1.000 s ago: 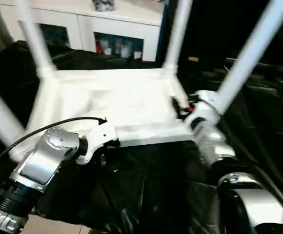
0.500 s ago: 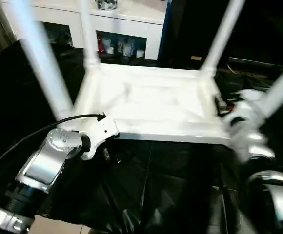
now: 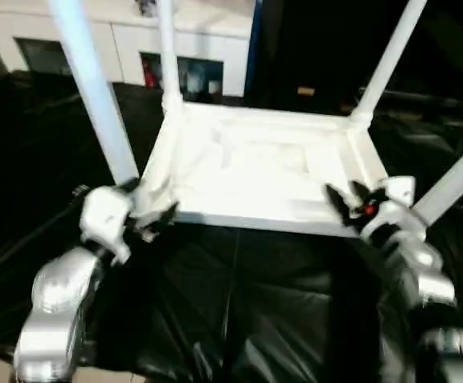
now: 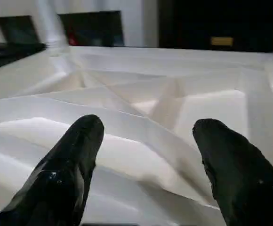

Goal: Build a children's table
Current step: Rotate leg to tighten, then rotate table base

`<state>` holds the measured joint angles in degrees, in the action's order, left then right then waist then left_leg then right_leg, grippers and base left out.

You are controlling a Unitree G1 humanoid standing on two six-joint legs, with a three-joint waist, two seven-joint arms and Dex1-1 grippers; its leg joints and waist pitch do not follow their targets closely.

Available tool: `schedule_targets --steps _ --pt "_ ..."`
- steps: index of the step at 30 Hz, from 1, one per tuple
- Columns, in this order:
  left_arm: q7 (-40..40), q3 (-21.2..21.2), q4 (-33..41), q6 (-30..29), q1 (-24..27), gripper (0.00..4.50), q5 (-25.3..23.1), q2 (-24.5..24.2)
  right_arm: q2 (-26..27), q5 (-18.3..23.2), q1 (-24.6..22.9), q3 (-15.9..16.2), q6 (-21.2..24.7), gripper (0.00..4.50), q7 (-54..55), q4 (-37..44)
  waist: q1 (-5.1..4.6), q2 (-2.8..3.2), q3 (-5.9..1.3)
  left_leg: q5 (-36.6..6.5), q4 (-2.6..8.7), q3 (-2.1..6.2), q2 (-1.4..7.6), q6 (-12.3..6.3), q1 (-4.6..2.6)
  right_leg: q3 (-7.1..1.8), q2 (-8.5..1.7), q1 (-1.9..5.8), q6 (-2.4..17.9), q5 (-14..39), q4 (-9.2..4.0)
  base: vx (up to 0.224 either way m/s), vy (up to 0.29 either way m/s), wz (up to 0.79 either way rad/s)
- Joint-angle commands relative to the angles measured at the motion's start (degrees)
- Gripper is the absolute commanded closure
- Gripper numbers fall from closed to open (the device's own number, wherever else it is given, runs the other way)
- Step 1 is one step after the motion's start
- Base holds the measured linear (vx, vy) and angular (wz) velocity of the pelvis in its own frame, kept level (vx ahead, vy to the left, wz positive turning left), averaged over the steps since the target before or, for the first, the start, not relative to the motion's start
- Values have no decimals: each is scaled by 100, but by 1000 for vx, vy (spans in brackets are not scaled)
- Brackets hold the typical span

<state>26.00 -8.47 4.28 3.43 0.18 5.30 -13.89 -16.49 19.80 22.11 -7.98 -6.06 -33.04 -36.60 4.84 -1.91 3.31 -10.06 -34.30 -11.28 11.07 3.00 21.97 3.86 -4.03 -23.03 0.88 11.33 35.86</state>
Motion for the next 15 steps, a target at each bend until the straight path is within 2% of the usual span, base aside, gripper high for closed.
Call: schedule_targets --steps 1,2,3,6,8,10,12,13,14,15 --pt "-396 -243 159 412 92 5 -61 138 -33 104 -357 125 322 103 -88 679 5 85 -339 -1819 453 149 274 -76 -123 -284 -368 198 792 1577 -561 0 0 0" --pt "-545 -282 163 586 127 5 -120 214 -28 125 -527 150 455 103 -118 945 10 77 -338 -1849 460 157 272 -75 -115 -287 -361 211 740 1564 -565 0 0 0" --pt "-724 -337 142 868 152 5 -192 308 -31 173 -753 182 625 103 -141 1284 27 102 -334 -1911 466 163 281 -63 -129 -291 -359 197 697 1564 -579 0 0 0" --pt "-853 -304 73 1070 192 5 -252 347 -48 209 -1024 212 808 103 -153 1646 26 89 -323 -1993 482 169 276 -47 -128 -292 -354 192 667 1601 -594 0 0 0" --pt "-957 -249 -46 1037 161 5 -281 358 -78 199 -1281 220 992 103 -113 1955 31 67 -310 -2068 494 178 272 -21 -119 -297 -375 188 555 1855 -603 0 0 0" --pt "-1068 -342 -267 1060 -68 5 -263 389 -120 221 -1585 203 1286 103 85 2369 27 57 -305 -2040 492 178 260 -2 -112 -302 -384 182 466 2002 -633 0 0 0" --pt "-1050 -396 -401 1047 -235 5 -178 374 -145 280 -1750 190 1455 103 153 2592 35 68 -309 -2056 482 173 253 13 -135 -305 -379 161 418 2077 -645 0 0 0" --pt "-910 -403 -594 1017 -440 5 -46 312 -166 292 -1926 166 1653 103 246 2787 24 1 -291 -2052 501 184 244 17 -108 -294 -387 172 347 2213 -671 0 0 0" --pt "-827 -390 -674 1009 -512 5 2 280 -169 269 -1979 155 1721 103 295 2830 50 37 -301 -2061 488 186 239 33 -137 -299 -396 145 327 2288 -668 0 0 0" --pt "-733 -354 -871 940 -662 5 29 193 -159 252 -2029 111 1866 103 400 2858 37 37 -307 -2056 489 191 243 38 -124 -298 -403 155 342 2267 -659 0 0 0"
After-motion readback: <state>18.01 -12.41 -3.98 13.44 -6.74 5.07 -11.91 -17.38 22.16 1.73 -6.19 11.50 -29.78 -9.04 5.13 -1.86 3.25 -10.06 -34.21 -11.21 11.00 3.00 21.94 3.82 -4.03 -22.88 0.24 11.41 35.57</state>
